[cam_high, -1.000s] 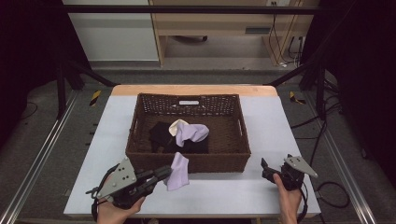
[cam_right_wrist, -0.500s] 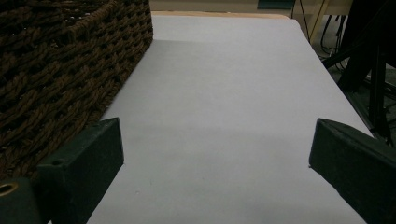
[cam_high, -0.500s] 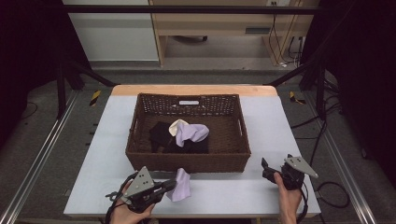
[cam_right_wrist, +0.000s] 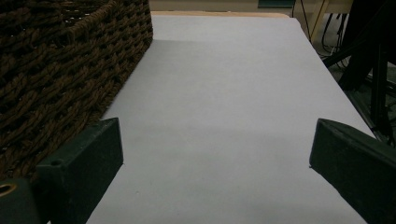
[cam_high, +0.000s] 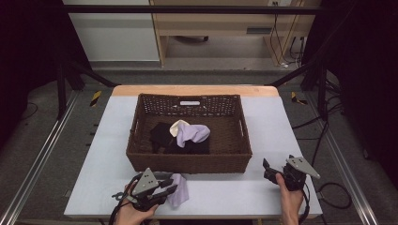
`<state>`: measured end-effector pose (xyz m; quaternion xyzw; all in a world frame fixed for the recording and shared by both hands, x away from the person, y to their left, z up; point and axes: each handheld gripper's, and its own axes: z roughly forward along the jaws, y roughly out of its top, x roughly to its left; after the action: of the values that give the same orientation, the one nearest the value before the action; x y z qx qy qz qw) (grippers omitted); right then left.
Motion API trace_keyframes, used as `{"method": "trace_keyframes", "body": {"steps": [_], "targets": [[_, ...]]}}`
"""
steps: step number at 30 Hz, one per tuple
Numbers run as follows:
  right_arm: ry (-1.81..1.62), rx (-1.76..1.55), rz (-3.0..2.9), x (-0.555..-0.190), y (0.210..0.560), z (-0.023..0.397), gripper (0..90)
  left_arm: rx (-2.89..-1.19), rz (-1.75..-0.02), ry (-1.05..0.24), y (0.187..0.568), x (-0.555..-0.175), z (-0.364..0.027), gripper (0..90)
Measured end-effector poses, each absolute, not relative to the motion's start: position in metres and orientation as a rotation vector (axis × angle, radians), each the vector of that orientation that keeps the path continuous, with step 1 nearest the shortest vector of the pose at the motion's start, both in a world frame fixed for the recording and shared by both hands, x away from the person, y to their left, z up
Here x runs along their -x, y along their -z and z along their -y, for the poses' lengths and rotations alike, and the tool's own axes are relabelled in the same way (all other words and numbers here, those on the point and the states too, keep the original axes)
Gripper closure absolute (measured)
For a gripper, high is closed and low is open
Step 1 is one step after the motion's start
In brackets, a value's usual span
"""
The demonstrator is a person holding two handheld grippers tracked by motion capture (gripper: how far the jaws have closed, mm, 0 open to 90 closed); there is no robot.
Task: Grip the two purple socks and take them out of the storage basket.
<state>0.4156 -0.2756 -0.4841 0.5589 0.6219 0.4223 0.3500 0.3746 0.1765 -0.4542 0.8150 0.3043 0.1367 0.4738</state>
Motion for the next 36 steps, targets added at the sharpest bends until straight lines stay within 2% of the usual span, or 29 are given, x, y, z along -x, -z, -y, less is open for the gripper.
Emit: {"method": "trace_keyframes", "body": {"steps": [4, 20, 36], "targets": [[-1.092, -1.449, -1.61, -0.416, 0.484, 0.276, 3.2, -1.937, -0.749, -0.367, 0.443, -0.373, -0.182, 62.5], [-1.094, -1.451, -1.605, -0.415, 0.484, 0.276, 3.4, -1.755, -0.696, -0.473, 0.371, -0.393, -0.186, 55.6], [-1.091, -1.449, -1.618, -0.416, 0.484, 0.276, 3.5, -1.693, -0.8, -0.581, 0.326, -0.478, -0.161, 49.6]]}}
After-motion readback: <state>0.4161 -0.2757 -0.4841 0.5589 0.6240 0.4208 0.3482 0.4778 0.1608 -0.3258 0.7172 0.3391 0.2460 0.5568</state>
